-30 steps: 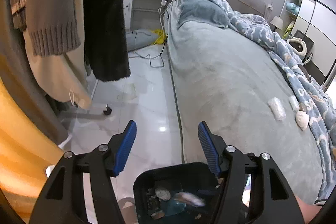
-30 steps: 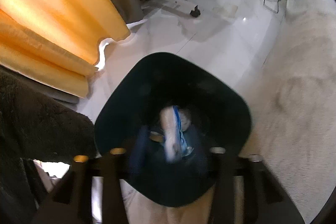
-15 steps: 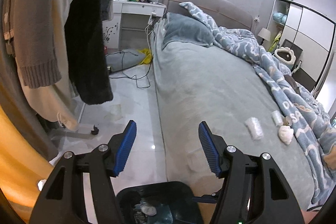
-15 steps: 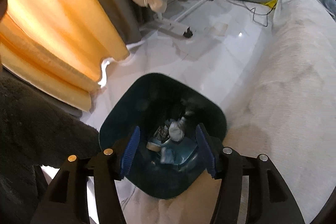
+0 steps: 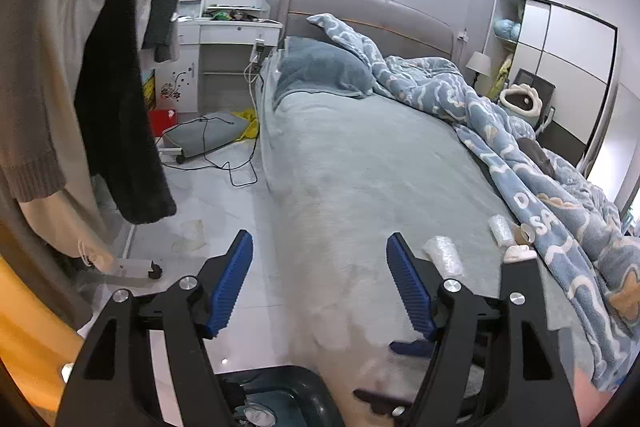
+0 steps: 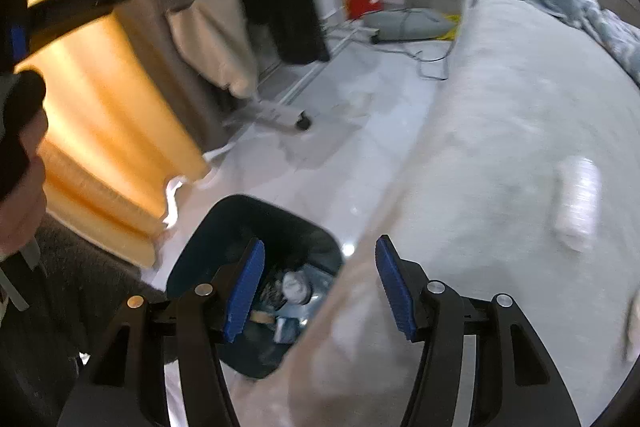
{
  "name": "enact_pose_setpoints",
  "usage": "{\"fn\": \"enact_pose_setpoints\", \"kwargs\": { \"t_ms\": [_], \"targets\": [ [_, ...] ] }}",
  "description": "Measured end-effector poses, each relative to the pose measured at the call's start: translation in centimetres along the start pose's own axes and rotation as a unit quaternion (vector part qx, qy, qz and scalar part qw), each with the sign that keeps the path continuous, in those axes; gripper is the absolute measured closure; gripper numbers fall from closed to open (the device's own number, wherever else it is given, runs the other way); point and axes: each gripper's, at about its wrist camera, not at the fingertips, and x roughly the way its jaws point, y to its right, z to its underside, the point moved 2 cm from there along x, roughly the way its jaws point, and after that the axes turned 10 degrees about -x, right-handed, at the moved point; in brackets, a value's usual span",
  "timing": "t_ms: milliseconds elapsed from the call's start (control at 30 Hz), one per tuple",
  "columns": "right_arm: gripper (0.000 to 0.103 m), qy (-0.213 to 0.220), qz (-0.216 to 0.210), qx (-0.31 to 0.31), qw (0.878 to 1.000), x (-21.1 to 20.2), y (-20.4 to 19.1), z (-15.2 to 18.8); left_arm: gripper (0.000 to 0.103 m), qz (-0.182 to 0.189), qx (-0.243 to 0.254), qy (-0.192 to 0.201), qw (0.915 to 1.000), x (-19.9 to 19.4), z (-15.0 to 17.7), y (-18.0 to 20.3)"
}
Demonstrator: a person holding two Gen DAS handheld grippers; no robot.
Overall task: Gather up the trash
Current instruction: 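Move both tools back over the bed toward the bubble wrap and cotton ball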
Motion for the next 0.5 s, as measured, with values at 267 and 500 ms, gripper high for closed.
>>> {"fn": "enact_pose_setpoints", "kwargs": {
  "t_ms": [267,500],
  "targets": [
    [0.044,0.029,0.034,0.046,0.998,-2.9,4.8,1.1,0.03,0.011,0.016,-0.015,0.9997,2.5,0.7,3.2],
    [0.041,0.05,0.062,0.067,0.995,-5.1,7.6,2.4,0.028,0.022,0.023,-0.026,0.9991,3.8,1.3,5.4]
  ]
}}
